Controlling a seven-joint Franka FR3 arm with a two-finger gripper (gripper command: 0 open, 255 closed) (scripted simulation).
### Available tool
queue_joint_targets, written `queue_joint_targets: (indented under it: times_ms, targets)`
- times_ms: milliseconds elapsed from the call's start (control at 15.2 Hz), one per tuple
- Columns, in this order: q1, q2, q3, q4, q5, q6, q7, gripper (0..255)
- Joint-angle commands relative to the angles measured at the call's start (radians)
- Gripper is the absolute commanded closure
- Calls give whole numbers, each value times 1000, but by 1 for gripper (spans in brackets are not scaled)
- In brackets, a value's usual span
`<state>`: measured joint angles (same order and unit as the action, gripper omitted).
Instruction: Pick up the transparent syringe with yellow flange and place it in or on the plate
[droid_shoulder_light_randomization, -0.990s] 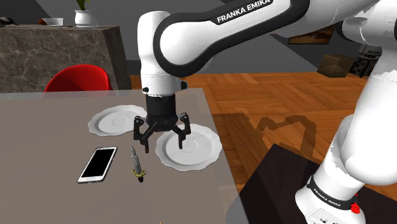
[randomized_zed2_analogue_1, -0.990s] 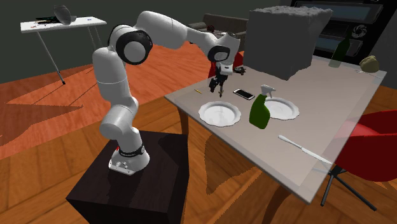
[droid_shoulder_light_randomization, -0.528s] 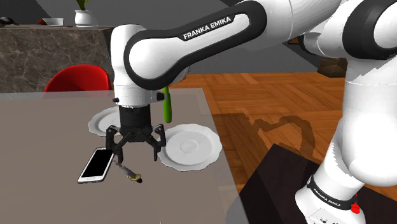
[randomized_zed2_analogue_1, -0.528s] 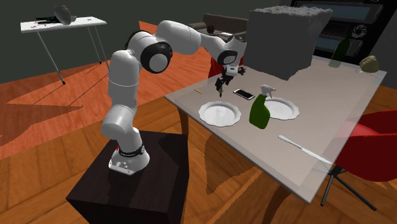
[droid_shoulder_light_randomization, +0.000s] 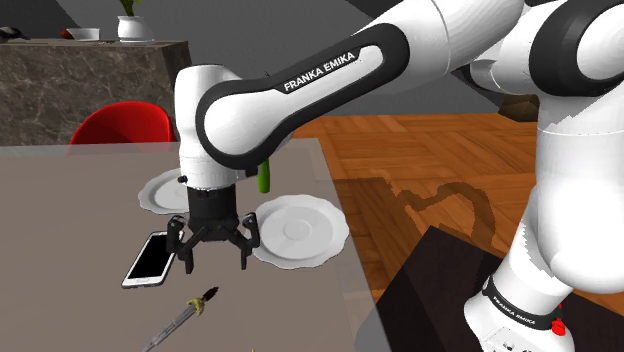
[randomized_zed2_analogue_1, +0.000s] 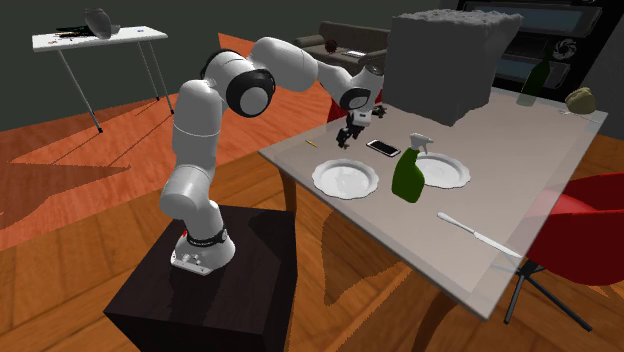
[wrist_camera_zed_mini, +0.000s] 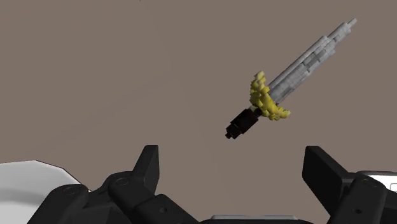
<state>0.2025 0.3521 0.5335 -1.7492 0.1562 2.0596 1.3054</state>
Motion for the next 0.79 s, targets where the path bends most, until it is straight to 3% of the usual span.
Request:
queue_joint_targets:
  times_ms: [0, 264, 330, 726]
  targets:
    - [0, 0, 0, -2, 0, 3, 0, 0]
    - [0, 0, 0, -2, 0, 2, 0, 0]
    - [0, 0, 0, -2, 0, 2, 0, 255]
    - [0, 0, 0, -2, 0, 2, 0, 255]
